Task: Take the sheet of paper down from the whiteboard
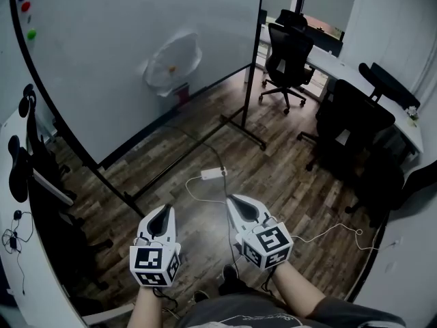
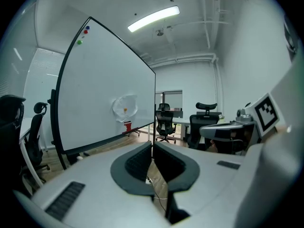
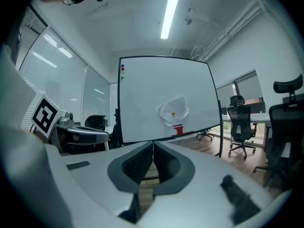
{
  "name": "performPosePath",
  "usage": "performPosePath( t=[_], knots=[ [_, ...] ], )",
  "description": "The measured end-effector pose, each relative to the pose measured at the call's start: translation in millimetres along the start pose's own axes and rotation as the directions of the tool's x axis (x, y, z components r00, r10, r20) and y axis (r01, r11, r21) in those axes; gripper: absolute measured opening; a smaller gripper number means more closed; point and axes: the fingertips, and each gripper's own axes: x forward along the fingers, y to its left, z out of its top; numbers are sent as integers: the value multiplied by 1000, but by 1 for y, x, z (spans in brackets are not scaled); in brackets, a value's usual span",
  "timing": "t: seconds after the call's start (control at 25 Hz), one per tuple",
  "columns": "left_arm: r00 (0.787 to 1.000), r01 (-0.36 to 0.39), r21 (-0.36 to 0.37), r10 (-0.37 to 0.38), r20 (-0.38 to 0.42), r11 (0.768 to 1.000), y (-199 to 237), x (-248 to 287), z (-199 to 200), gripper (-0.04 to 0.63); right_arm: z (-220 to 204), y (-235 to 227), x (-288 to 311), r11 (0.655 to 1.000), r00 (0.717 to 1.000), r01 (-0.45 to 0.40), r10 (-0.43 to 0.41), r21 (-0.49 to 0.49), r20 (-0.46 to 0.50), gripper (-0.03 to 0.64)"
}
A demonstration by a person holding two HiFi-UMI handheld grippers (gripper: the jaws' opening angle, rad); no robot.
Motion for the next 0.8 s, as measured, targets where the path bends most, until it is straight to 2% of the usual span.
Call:
performPosePath(
  t=[0.36, 0.56, 0.8],
  knots=[
    [998, -68, 2, 68, 7, 998, -16, 36, 16, 26, 14, -54, 14, 999, 999, -29, 28, 21, 46, 23],
    [991, -127, -31, 128, 38, 991, -18, 53, 26, 26, 18, -95, 20, 1000, 998, -20, 20, 14, 56, 23],
    [989, -142, -33, 143, 30, 989, -24, 73, 33, 26, 19, -117, 24, 999, 998, -45, 43, 31, 47, 23]
  ],
)
